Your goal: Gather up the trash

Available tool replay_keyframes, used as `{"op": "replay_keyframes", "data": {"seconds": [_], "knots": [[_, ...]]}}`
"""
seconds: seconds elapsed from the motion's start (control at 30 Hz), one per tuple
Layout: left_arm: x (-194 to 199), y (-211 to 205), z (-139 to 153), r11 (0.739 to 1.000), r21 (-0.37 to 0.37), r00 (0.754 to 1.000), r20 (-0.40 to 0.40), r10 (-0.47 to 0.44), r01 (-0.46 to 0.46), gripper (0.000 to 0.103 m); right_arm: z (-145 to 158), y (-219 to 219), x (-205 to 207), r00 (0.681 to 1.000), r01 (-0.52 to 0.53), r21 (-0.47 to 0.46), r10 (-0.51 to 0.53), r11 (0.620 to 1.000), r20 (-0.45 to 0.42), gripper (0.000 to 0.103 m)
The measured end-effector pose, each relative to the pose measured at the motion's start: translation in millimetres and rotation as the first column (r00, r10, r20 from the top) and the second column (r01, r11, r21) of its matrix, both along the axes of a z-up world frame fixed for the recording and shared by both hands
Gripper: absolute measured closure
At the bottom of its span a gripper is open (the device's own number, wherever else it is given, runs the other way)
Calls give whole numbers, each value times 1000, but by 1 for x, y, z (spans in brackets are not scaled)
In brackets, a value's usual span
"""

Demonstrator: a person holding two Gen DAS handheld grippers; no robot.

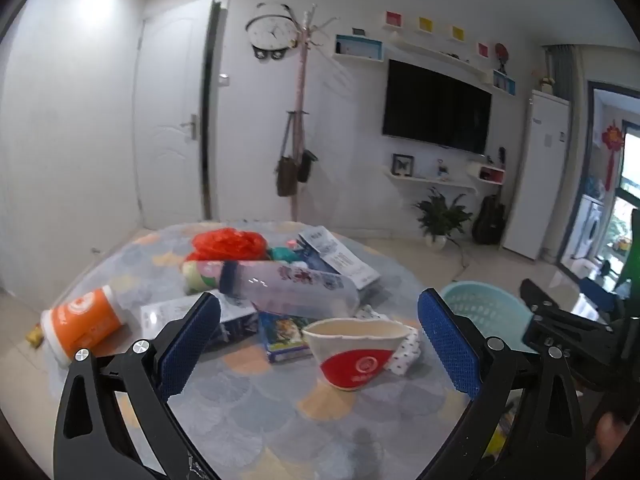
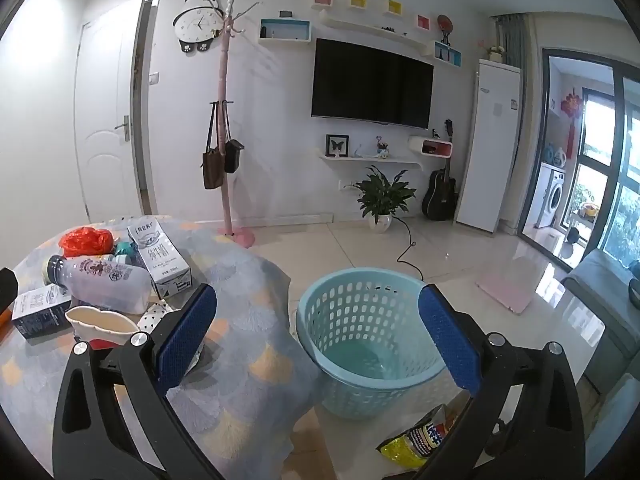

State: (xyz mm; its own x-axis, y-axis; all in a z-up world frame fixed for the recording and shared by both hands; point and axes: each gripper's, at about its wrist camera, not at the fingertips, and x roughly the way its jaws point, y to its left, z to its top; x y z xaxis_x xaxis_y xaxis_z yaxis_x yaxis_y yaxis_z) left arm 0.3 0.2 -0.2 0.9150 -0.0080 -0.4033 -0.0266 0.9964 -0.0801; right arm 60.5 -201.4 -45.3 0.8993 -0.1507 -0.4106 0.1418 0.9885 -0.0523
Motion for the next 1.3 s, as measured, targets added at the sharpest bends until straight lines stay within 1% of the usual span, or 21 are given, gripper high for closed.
{"op": "replay_keyframes", "data": {"seconds": [0.27, 0.43, 0.5, 0.57, 0.73, 0.87, 0.97, 1.03, 1.13, 1.17, 1.3], "knots": [[-4, -3, 1, 1000, 0, 1000, 5, 0, 0, 7, 2, 3, -1, 1000, -7, -6, 7, 1000, 4, 7], [3, -3, -4, 1000, 7, 1000, -4, 6, -6, 7, 2, 3, -1, 1000, -11, -1, 11, 1000, 0, 7], [4, -1, 2, 1000, 4, 1000, -11, 3, -3, 7, 2, 2, 1, 1000, -19, 14, 19, 1000, -11, 7], [2, 0, 3, 1000, 22, 1000, 1, -1, 1, 7, 2, 2, 0, 1000, -16, 14, 16, 1000, -12, 7], [1, 0, 4, 1000, 28, 1000, 19, -1, 1, 7, 3, 3, 0, 1000, -17, 13, 17, 1000, -11, 7], [0, 0, 2, 1000, 19, 1000, 24, 0, 0, 7, 2, 2, 0, 1000, -14, 17, 14, 1000, -16, 7], [2, 1, 1, 1000, 17, 1000, 15, -1, 1, 7, 1, 1, 1, 1000, -14, 20, 15, 1000, -21, 7], [2, 1, 0, 1000, 6, 1000, 0, 0, 0, 7, -1, 0, 4, 999, -6, 17, 6, 1000, -41, 7], [2, 0, 0, 1000, 14, 1000, 6, 0, 0, 7, -4, -4, 5, 999, -2, 32, 3, 999, -50, 7], [1, 0, 0, 1000, 23, 1000, 26, 1, -1, 7, -4, -6, 5, 999, -2, 35, 3, 999, -51, 7], [0, 0, -2, 1000, 12, 1000, 27, 5, -5, 7, -5, -7, 5, 999, 3, 31, -2, 1000, -52, 7]]}}
